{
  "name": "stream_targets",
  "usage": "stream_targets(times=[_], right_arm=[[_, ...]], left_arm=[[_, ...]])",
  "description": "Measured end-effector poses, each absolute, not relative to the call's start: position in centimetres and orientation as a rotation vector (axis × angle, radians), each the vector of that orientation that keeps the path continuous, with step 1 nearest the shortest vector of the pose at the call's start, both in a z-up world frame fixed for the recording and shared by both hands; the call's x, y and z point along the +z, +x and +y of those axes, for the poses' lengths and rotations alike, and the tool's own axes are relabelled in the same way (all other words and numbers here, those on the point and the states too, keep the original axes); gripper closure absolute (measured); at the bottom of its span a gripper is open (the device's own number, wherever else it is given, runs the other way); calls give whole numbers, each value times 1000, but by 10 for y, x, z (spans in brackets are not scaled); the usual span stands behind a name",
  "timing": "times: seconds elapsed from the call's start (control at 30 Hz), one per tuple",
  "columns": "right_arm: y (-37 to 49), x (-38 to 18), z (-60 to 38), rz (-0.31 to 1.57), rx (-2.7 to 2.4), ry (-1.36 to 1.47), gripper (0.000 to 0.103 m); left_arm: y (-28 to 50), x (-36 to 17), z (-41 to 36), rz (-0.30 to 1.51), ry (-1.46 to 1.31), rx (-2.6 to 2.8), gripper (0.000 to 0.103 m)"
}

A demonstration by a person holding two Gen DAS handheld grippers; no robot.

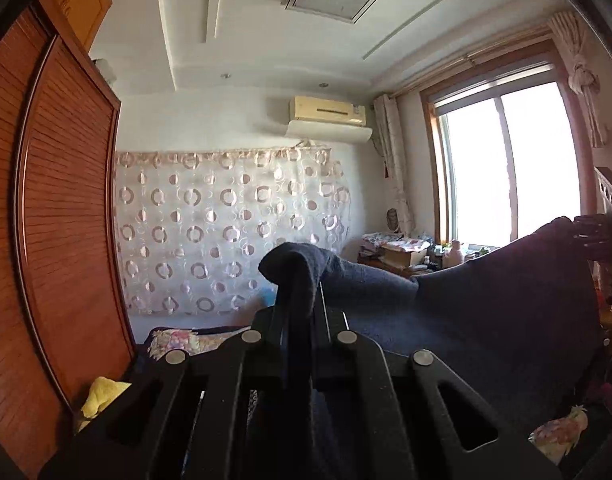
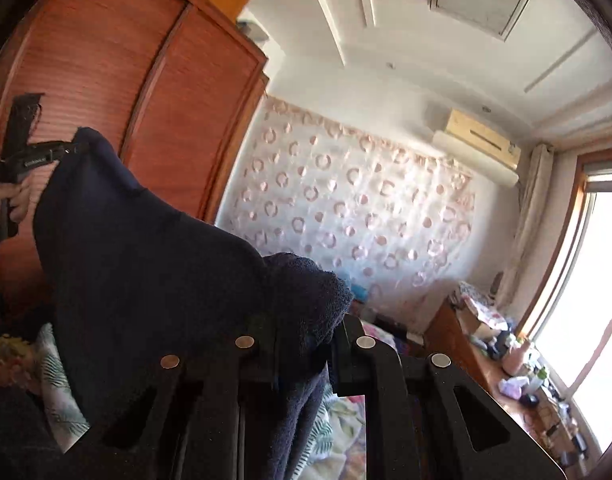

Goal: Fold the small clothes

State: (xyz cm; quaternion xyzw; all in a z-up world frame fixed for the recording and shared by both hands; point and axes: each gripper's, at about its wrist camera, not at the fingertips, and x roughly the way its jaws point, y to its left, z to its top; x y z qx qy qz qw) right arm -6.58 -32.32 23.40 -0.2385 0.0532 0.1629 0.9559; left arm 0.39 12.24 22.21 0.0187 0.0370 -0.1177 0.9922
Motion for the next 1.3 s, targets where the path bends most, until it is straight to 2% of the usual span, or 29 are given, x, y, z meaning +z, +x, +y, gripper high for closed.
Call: stream_targets(times=[0.13, 0.3, 0.47, 0.53, 0.67, 0.83, 0.93, 1.0, 1.07, 1.13, 1.2, 1.23, 1.3], right_arm=[[16, 197, -322, 217, 291, -500, 86], [131, 129, -320, 375, 269, -467, 86], [221, 78, -307, 474, 244, -436, 86], [251, 67, -301, 512, 246, -425, 86], [308, 89, -284, 570, 242, -407, 85], [346, 84, -288, 653, 240, -372, 85], [365, 71, -296, 707, 239, -332, 82], [371, 69, -298, 721, 219, -318, 71], [373, 67, -299, 745, 184, -302, 69], [366, 69, -303, 756, 160, -284, 69], [348, 73, -310, 745, 153, -251, 69], [341, 75, -313, 743, 166, -223, 69], [315, 81, -321, 737, 176, -177, 68]], left_arm=[[84, 171, 117, 196, 68, -180, 95], [197, 75, 104, 380, 34, -153, 95], [271, 0, 70, 513, 71, -124, 95], [289, -10, 61, 537, 81, -121, 95], [319, -19, 55, 576, 83, -116, 95], [341, -28, 51, 618, 105, -132, 92], [343, -31, 51, 647, 83, -147, 85], [338, -31, 51, 640, 66, -168, 73], [331, -31, 49, 638, 45, -222, 58], [321, -34, 44, 648, 44, -231, 53], [306, -37, 38, 657, 31, -281, 35], [303, -38, 38, 657, 26, -297, 21], [290, -42, 32, 658, 30, -319, 18]])
